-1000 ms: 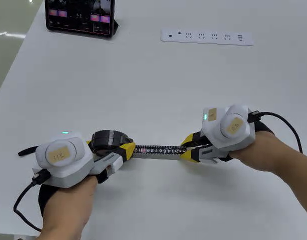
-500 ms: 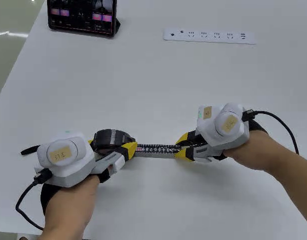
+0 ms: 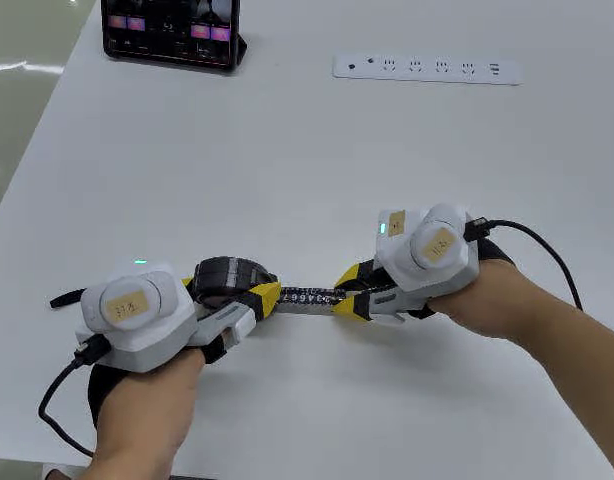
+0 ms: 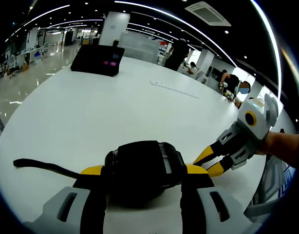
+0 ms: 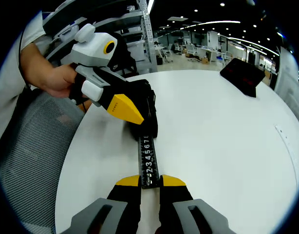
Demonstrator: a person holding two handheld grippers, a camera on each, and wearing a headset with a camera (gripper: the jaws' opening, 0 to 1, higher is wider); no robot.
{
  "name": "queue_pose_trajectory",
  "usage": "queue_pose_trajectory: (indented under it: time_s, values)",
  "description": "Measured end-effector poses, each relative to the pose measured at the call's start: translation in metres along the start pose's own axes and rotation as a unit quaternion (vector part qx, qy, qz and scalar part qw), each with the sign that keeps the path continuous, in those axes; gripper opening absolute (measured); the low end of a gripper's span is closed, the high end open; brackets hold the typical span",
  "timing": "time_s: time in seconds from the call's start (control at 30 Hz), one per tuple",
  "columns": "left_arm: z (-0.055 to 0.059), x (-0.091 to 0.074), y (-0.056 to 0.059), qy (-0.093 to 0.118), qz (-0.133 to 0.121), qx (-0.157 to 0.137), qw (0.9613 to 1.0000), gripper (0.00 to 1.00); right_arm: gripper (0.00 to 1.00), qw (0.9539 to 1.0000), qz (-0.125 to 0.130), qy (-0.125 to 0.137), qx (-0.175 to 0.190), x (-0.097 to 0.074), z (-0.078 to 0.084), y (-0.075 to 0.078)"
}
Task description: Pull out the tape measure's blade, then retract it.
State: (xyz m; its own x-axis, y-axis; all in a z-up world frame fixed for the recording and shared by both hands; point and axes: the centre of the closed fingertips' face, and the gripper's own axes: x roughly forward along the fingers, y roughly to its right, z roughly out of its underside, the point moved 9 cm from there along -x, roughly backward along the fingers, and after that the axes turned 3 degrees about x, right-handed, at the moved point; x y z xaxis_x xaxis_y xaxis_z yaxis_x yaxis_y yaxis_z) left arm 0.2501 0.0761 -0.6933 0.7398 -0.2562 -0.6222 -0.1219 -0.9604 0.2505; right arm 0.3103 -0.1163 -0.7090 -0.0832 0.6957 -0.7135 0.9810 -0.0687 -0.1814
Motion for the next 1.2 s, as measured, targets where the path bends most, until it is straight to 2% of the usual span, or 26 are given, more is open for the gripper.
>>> queue_pose_trajectory:
  time_s: [1.2]
  values:
    - [0.0,0.0,-0.001,0.0,0.001,-0.003,1.0,0.57,0.1,0.9994,-0.02,0.026,-0.012,0.039,-0.034,-0.002]
